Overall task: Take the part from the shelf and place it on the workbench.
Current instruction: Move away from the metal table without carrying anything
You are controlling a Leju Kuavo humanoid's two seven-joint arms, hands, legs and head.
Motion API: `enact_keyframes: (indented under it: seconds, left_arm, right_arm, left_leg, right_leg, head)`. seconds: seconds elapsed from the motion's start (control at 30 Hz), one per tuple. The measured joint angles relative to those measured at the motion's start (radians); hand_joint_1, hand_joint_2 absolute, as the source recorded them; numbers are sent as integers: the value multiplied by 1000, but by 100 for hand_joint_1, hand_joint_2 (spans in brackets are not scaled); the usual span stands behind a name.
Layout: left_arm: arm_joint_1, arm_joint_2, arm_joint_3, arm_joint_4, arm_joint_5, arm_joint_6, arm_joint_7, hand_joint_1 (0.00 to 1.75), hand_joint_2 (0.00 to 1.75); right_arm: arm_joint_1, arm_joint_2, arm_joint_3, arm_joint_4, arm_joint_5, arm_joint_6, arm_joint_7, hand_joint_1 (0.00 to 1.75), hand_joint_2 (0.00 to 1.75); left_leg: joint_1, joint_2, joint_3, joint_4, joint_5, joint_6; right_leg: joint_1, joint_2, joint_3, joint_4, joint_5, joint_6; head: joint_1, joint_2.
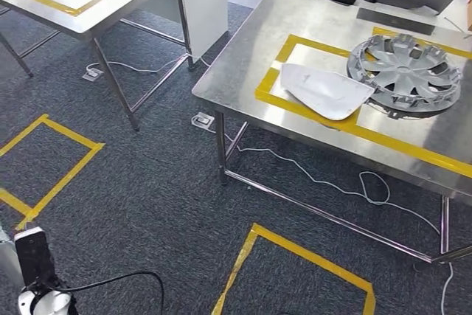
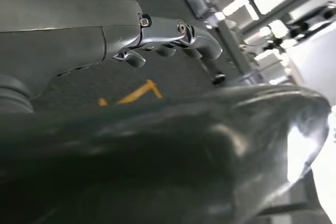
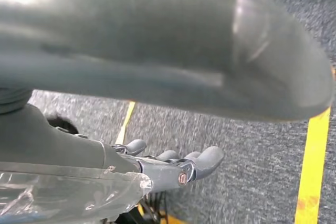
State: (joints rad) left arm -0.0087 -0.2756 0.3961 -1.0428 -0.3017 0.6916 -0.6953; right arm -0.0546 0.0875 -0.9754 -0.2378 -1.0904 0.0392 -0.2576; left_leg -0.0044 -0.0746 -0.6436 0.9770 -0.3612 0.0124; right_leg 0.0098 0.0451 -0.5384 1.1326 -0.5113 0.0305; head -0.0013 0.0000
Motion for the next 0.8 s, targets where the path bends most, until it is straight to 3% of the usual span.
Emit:
enact_keyframes:
  seconds: [0.07,0.1,0.17,0.2,0.23,0.3,0.33,0.37,0.4,0.43,0.5,0.57,0.6,0.67,0.7,0.73,0.8]
  left_arm:
    - [-10,15,25,73,60,-34,-1,0,0]
    - [-19,25,42,123,93,-64,-1,0,0]
    - [-36,51,87,249,135,-125,1,0,0]
    - [-41,64,112,319,144,-148,10,0,0]
    - [-44,75,132,386,144,-164,25,0,0]
    - [-45,91,151,495,123,-182,77,0,0]
    - [-45,96,154,538,106,-186,109,0,0]
    - [-44,100,154,579,85,-188,149,0,0]
    - [-42,102,154,616,64,-193,195,0,0]
    - [-39,104,153,648,42,-203,245,0,0]
    - [-37,104,143,698,-2,-238,362,0,0]
    - [-39,104,127,732,-38,-270,462,0,0]
    - [-40,104,118,746,-49,-278,492,0,0]
    - [-34,105,107,771,-59,-284,517,0,0]
    - [-31,105,104,781,-61,-284,524,0,0]
    - [-28,106,102,789,-63,-285,528,0,0]
    - [-29,107,97,798,-65,-292,533,0,0]
  right_arm:
    - [-1,-1,0,0,0,2,-2,0,0]
    - [-1,-2,0,0,0,4,-3,0,0]
    - [-2,-2,0,0,0,6,-1,0,0]
    - [-3,-2,0,0,0,8,1,0,0]
    - [-2,-2,0,0,0,10,3,0,0]
    - [4,-2,0,0,1,12,6,0,0]
    - [7,-2,0,0,1,13,6,0,0]
    - [8,-2,-1,0,1,13,6,0,0]
    - [9,-2,-1,0,1,14,6,0,0]
    - [9,-2,-1,0,1,14,6,0,0]
    - [8,-3,-1,-1,0,17,6,0,0]
    - [7,-6,-1,-1,0,21,6,0,0]
    - [6,-7,-1,-1,1,23,6,0,0]
    - [2,-6,-1,-1,1,24,6,0,0]
    - [2,-6,-1,-1,1,24,6,0,0]
    - [3,-6,-1,-1,1,24,8,0,0]
    - [10,-5,-1,1,0,23,10,0,0]
  left_leg:
    - [1,-20,-14,-1,23,-9]
    - [2,-29,-17,-5,34,-16]
    - [4,-40,-19,-13,48,-30]
    - [5,-27,-24,-5,31,-35]
    - [5,-5,-33,19,-7,-39]
    - [8,43,-62,127,-122,-50]
    - [12,53,-77,196,-163,-58]
    - [17,58,-85,254,-177,-66]
    - [22,62,-80,287,-167,-72]
    - [27,66,-57,287,-141,-78]
    - [34,100,46,185,-105,-87]
    - [31,142,152,45,-127,-77]
    - [26,151,177,5,-139,-66]
    - [18,136,170,-13,-137,-38]
    - [16,126,161,-13,-128,-26]
    - [15,116,149,-14,-117,-16]
    - [14,90,120,-14,-93,-1]
  right_leg:
    - [1,35,80,-123,-16,-6]
    - [3,38,93,-150,-27,-9]
    - [6,15,83,-158,-12,-19]
    - [5,3,76,-162,1,-27]
    - [3,-10,68,-167,15,-34]
    - [1,-38,45,-170,40,-40]
    - [1,-55,31,-169,52,-39]
    - [1,-72,17,-168,64,-36]
    - [1,-89,1,-166,75,-33]
    - [0,-105,-17,-163,85,-28]
    - [-1,-133,-46,-151,99,-16]
    - [-2,-160,-62,-134,107,-2]
    - [-3,-172,-66,-129,113,4]
    - [-12,-186,-69,-125,121,20]
    - [-17,-169,-73,-118,109,27]
    - [-21,-139,-82,-95,79,33]
    - [-22,-71,-116,13,-18,37]
  head:
    - [0,0]
    - [1,0]
    - [3,0]
    - [2,0]
    - [-1,0]
    - [-6,0]
    - [-7,0]
    - [-8,0]
    - [-8,0]
    - [-9,0]
    - [-11,0]
    - [-12,0]
    - [-13,0]
    - [-13,0]
    - [-13,0]
    - [-13,0]
    - [-12,0]
